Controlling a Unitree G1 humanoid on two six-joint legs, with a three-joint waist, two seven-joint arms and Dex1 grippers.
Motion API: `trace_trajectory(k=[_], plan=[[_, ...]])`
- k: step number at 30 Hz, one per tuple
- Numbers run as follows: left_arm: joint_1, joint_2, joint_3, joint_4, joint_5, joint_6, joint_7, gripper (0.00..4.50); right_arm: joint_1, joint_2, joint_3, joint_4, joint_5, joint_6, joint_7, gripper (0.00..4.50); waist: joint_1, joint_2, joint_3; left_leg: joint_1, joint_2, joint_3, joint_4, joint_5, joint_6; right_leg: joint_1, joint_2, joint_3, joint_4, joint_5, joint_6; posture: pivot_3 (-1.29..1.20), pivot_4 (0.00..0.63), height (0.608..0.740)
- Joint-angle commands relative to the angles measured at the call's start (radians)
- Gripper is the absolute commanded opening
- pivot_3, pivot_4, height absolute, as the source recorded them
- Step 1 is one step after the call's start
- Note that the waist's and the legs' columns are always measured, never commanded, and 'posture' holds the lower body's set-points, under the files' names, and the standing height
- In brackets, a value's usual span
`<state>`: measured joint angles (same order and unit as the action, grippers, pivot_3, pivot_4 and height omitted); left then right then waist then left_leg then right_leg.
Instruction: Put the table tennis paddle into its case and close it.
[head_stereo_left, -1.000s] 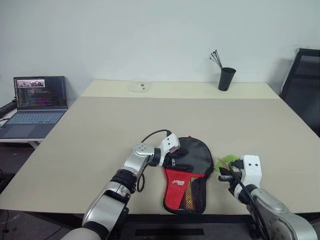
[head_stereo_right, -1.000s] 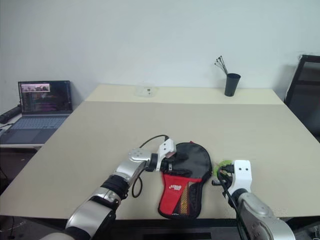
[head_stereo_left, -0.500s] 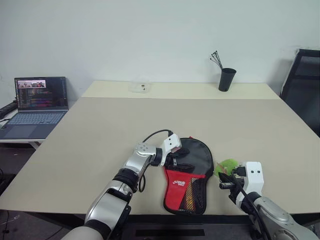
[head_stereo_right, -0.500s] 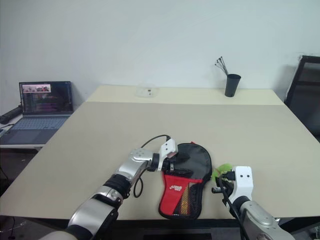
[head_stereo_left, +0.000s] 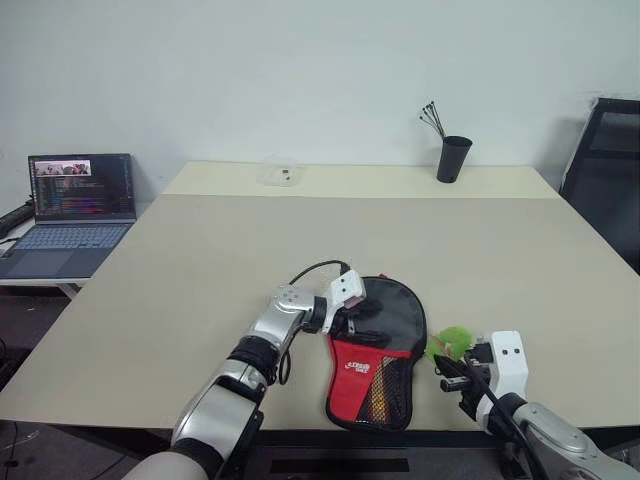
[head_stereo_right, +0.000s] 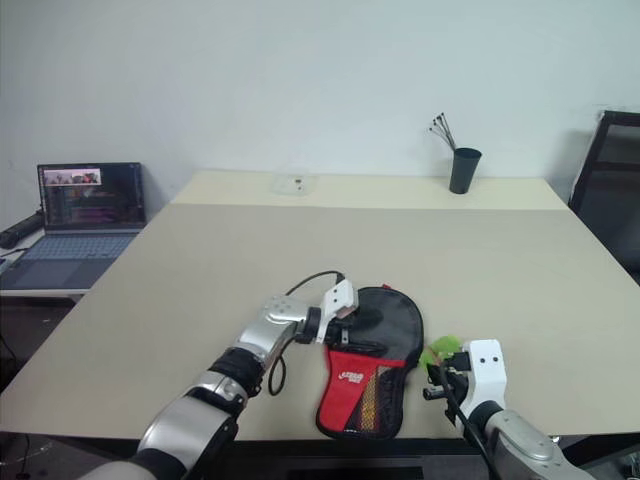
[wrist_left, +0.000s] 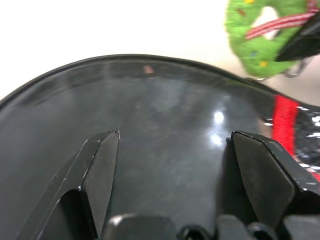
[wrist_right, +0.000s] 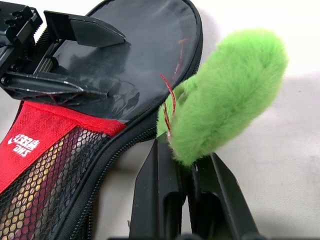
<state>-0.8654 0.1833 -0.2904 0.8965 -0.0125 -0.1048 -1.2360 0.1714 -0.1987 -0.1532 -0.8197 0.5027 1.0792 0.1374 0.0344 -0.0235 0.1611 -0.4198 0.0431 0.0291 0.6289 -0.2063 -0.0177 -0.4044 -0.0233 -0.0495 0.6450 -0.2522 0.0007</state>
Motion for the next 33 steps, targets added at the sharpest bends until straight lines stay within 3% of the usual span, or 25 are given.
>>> trace_trajectory(k=[1,20,33], plan=[[0.019,-0.016,-0.074,0.067,0.083,-0.017,-0.024,3.91,0.002,-0.02,0.004,-0.012,0.023,0.011,0.014,0.02,0.0,0.0,0.0,0.0,0.0,0.0,0.0,0.0,0.0,0.0,0.0,0.0,0.0,0.0,0.0,0.0,0.15,0.74],[0.025,-0.048,-0.095,0.093,0.112,-0.04,-0.046,3.91,0.089,-0.082,-0.05,-0.055,0.334,0.109,0.108,0.02,-0.003,-0.001,-0.004,0.0,0.001,0.0,0.0,-0.001,0.001,0.0,0.001,0.0,0.0,-0.001,0.001,0.0,0.15,0.74],[0.024,-0.057,-0.088,0.096,0.13,-0.046,-0.037,3.91,0.264,-0.278,-0.028,-0.11,0.632,0.075,0.21,0.02,-0.009,-0.006,-0.014,0.004,0.001,0.0,0.001,-0.005,0.003,0.003,0.001,0.003,0.0,-0.003,0.004,0.0,0.15,0.74]])
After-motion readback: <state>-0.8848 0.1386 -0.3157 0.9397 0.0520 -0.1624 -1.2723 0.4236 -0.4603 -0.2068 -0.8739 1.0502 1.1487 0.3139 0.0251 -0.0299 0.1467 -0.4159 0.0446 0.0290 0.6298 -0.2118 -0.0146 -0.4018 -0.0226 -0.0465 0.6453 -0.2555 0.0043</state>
